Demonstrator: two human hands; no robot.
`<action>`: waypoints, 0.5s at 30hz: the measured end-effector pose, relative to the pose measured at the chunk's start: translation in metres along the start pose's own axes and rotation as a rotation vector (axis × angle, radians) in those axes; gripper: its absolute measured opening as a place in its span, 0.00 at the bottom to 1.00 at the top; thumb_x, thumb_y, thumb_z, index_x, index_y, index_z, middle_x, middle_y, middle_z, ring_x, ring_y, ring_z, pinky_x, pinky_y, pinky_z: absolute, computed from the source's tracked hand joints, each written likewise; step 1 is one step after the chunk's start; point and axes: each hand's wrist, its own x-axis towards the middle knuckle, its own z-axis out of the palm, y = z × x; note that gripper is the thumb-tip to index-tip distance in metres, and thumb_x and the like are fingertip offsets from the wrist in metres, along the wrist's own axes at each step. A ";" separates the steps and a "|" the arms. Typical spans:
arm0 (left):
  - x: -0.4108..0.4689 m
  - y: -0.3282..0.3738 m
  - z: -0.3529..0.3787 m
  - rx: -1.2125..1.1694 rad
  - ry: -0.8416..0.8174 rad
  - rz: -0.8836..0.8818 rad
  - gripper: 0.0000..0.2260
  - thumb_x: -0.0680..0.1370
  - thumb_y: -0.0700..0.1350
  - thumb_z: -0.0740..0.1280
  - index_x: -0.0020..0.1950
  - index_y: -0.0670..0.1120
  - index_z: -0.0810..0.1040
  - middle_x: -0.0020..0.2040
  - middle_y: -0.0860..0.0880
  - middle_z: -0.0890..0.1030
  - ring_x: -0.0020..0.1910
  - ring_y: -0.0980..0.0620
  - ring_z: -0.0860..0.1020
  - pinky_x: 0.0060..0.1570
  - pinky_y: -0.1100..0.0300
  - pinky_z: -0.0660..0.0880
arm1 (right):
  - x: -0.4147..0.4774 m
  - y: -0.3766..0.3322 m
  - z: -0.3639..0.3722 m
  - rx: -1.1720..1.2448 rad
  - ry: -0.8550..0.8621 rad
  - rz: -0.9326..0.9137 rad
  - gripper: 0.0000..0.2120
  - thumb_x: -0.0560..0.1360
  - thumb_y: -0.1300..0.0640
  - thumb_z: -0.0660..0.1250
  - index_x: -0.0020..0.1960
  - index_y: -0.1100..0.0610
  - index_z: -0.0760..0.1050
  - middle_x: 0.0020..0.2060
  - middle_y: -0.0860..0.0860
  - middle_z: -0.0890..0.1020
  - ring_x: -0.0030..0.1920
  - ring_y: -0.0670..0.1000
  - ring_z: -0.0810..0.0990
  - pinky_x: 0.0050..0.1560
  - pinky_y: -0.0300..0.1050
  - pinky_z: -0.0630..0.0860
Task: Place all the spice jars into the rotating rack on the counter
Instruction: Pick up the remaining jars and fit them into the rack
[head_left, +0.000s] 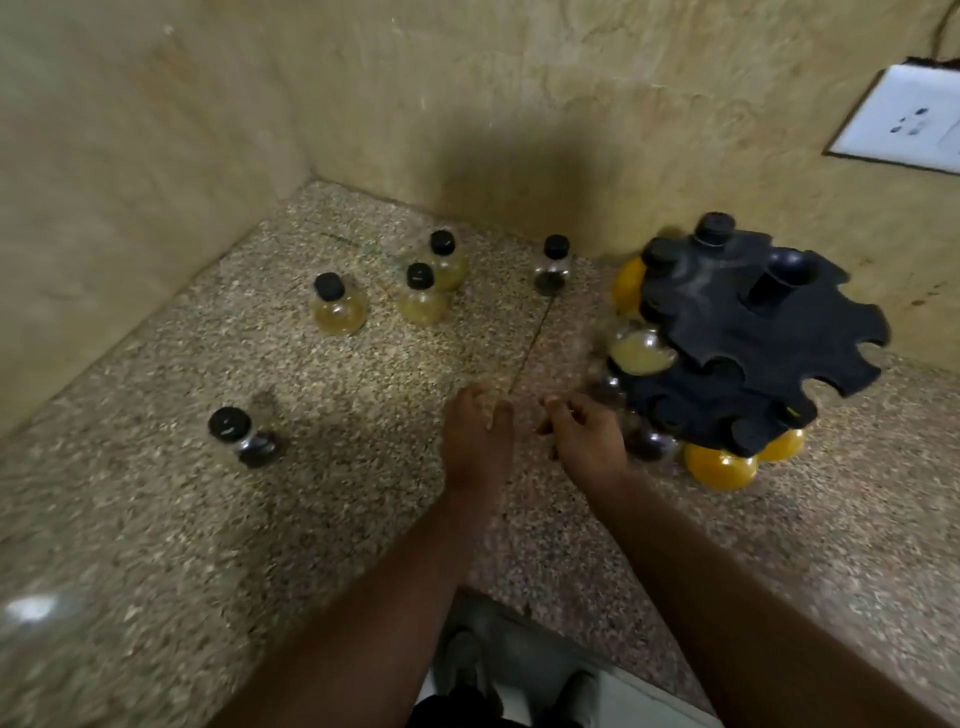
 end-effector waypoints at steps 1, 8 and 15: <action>0.002 -0.012 -0.012 -0.006 0.025 -0.039 0.17 0.80 0.53 0.66 0.66 0.49 0.75 0.61 0.48 0.77 0.55 0.50 0.78 0.56 0.50 0.78 | 0.000 0.002 0.016 -0.045 -0.041 -0.005 0.11 0.80 0.48 0.63 0.42 0.48 0.80 0.38 0.49 0.85 0.38 0.53 0.83 0.47 0.57 0.81; -0.003 -0.065 -0.083 -0.031 0.280 -0.306 0.17 0.80 0.50 0.65 0.67 0.45 0.76 0.63 0.46 0.78 0.60 0.46 0.77 0.57 0.58 0.72 | -0.005 0.003 0.116 -0.352 -0.235 -0.148 0.15 0.79 0.48 0.63 0.63 0.48 0.78 0.53 0.51 0.84 0.52 0.53 0.82 0.55 0.51 0.79; -0.012 -0.103 -0.143 -0.044 0.669 -0.447 0.28 0.76 0.50 0.73 0.72 0.39 0.70 0.67 0.38 0.74 0.67 0.40 0.73 0.66 0.53 0.67 | -0.020 -0.001 0.187 -0.711 -0.453 -0.349 0.32 0.75 0.40 0.65 0.75 0.49 0.65 0.74 0.55 0.70 0.73 0.59 0.68 0.70 0.59 0.69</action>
